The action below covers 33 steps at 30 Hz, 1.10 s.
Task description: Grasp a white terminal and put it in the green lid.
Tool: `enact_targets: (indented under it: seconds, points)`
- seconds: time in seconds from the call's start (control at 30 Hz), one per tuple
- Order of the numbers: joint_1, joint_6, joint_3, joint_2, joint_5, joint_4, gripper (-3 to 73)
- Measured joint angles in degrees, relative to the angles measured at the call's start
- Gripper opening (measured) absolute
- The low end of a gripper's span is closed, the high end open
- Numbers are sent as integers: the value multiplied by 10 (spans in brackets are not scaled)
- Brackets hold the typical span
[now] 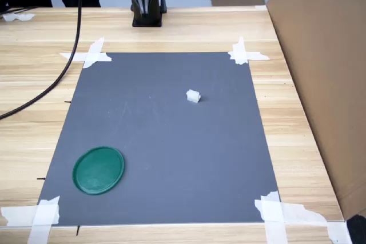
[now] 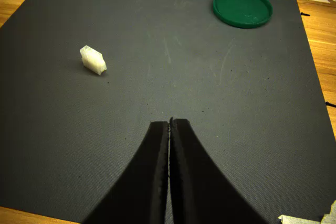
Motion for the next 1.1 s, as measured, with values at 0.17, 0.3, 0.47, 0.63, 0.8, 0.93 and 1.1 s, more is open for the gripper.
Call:
enact_targets:
  seconds: [0.17,0.3,0.47,0.63,0.8,0.93,1.1]
  points:
    - [0,0,0,0,0,0,-27]
    - [0,0,0,0,0,0,-29]
    - [0,0,0,0,0,0,-29]
    - [0,0,0,0,0,0,-28]
    - [0,0,0,0,-14,0,-28]
    - [0,0,-15,27,-35,0,-28]
    - [0,0,-93,141,-46,0,-28]
